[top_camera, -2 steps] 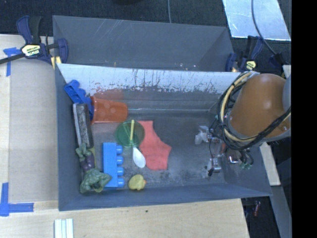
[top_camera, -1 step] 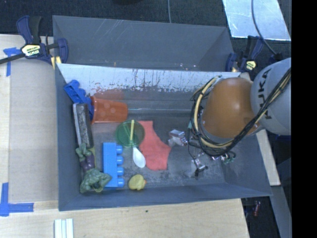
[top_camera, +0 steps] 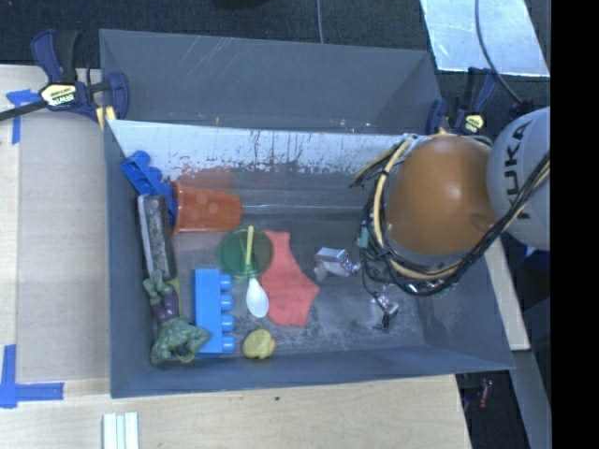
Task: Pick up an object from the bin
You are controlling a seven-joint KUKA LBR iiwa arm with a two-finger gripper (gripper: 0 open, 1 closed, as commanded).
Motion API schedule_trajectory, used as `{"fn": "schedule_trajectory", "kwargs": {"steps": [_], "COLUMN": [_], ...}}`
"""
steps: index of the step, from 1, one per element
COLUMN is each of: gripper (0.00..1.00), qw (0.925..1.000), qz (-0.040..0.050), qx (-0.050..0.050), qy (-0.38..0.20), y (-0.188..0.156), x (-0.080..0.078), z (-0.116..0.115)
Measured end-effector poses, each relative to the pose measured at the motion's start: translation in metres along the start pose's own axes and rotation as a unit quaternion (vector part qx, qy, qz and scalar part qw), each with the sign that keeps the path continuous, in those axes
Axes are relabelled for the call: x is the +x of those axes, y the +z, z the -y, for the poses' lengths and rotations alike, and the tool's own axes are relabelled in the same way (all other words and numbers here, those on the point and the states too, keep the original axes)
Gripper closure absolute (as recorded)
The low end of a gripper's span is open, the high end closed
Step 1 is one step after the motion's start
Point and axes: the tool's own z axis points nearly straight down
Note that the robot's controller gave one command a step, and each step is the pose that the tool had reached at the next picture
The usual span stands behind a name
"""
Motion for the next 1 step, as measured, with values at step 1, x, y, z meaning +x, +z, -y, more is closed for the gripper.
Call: {"fn": "schedule_trajectory", "kwargs": {"steps": [1], "gripper": [0.0], "qw": [0.9991], "qz": [0.0024], "qx": [0.0], "qy": [-0.041], "y": [0.011], "x": [-0.0691], "z": [0.0463]}}
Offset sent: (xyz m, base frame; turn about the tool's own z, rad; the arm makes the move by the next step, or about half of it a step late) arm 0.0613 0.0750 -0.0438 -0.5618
